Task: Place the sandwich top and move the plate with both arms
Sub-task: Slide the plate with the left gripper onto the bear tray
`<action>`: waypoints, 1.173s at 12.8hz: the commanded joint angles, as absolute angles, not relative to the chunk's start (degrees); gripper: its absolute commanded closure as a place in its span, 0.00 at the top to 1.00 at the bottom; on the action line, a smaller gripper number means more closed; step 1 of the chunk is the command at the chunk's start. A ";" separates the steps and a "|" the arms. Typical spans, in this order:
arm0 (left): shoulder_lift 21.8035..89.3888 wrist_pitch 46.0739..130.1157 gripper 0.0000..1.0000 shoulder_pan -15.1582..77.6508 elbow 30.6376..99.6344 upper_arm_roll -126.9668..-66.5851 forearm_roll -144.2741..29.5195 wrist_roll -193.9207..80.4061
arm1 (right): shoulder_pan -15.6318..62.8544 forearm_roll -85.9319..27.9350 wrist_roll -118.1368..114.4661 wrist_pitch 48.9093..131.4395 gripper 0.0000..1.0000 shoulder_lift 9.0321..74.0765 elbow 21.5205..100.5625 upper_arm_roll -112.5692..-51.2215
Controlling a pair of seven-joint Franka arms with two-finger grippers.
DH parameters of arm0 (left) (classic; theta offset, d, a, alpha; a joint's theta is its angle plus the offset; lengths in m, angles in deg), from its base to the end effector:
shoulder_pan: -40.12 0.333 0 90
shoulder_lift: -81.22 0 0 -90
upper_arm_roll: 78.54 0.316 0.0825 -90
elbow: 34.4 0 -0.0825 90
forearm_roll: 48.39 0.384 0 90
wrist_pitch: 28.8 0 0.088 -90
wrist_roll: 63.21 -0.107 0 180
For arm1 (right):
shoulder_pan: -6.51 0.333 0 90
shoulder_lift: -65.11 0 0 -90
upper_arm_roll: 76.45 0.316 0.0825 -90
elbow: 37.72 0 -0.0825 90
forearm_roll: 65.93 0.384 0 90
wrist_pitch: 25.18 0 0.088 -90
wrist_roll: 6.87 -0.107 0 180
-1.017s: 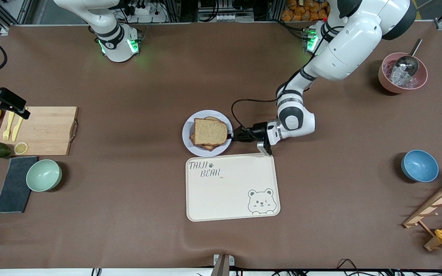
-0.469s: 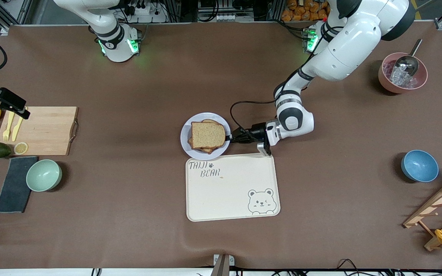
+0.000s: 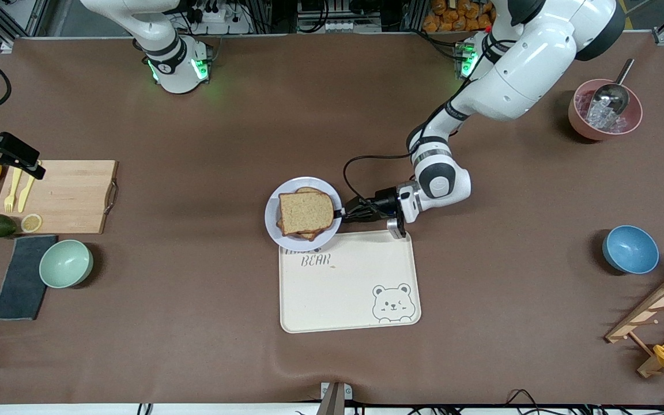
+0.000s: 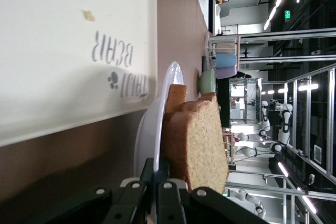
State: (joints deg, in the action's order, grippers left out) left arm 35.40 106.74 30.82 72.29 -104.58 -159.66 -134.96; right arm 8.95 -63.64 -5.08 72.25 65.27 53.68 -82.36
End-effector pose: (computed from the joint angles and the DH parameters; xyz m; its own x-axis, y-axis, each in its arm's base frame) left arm 0.5037 -0.3630 0.1189 0.9888 0.1452 0.0346 0.0040 -0.2576 0.9662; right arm 0.5655 -0.0306 0.6266 0.9935 -0.0342 0.1089 -0.0303 -0.9989 -0.0369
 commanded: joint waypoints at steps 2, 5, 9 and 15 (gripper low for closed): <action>37.62 106.72 0.00 33.88 73.18 -107.97 -161.76 -134.58 | 9.33 -64.61 -6.43 71.85 1.00 65.81 54.30 -82.42; 38.06 106.90 0.00 36.16 73.09 -110.17 -161.85 -134.49 | 9.33 -64.61 -6.78 71.67 1.00 65.72 54.48 -82.42; 38.59 106.99 0.00 37.04 71.95 -111.15 -161.85 -133.09 | 9.41 -64.61 -6.87 71.76 1.00 65.72 54.57 -82.42; 37.89 107.25 0.00 36.78 65.63 -108.61 -160.36 -126.42 | 9.41 -64.61 -6.87 71.67 1.00 65.72 54.57 -82.42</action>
